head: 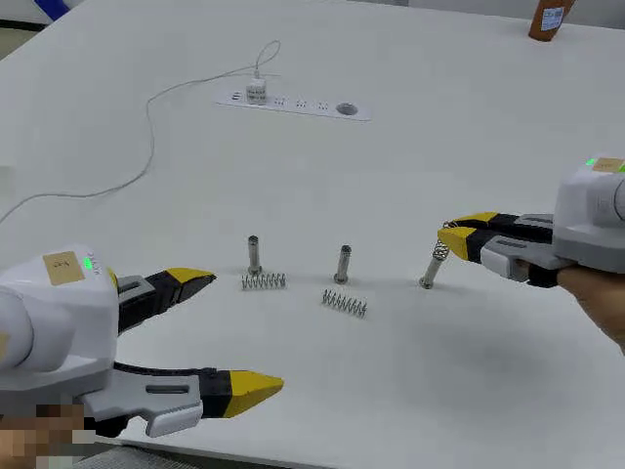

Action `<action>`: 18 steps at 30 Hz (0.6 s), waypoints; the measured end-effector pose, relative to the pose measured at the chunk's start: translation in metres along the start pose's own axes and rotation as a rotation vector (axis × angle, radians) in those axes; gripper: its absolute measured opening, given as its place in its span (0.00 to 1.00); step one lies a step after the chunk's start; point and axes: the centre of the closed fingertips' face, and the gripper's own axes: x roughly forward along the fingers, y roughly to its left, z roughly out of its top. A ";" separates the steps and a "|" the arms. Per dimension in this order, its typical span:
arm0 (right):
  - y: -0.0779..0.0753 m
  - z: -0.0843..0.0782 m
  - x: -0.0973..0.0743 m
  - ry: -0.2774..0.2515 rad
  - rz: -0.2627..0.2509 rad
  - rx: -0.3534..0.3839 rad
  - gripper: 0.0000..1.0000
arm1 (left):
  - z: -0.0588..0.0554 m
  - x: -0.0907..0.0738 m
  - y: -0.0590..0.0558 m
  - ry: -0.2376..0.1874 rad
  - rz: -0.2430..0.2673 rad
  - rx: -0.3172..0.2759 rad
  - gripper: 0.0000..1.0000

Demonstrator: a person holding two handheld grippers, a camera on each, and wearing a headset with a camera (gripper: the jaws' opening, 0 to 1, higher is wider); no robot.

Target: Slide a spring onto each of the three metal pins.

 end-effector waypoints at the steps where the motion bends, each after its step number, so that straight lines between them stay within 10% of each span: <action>1: 0.000 -0.001 0.000 -0.001 -0.001 0.002 0.12 | 0.000 0.000 0.000 0.001 0.000 0.000 0.80; 18: -0.001 -0.026 0.013 0.027 0.006 0.006 0.12 | -0.001 0.000 0.001 0.002 0.003 -0.002 0.80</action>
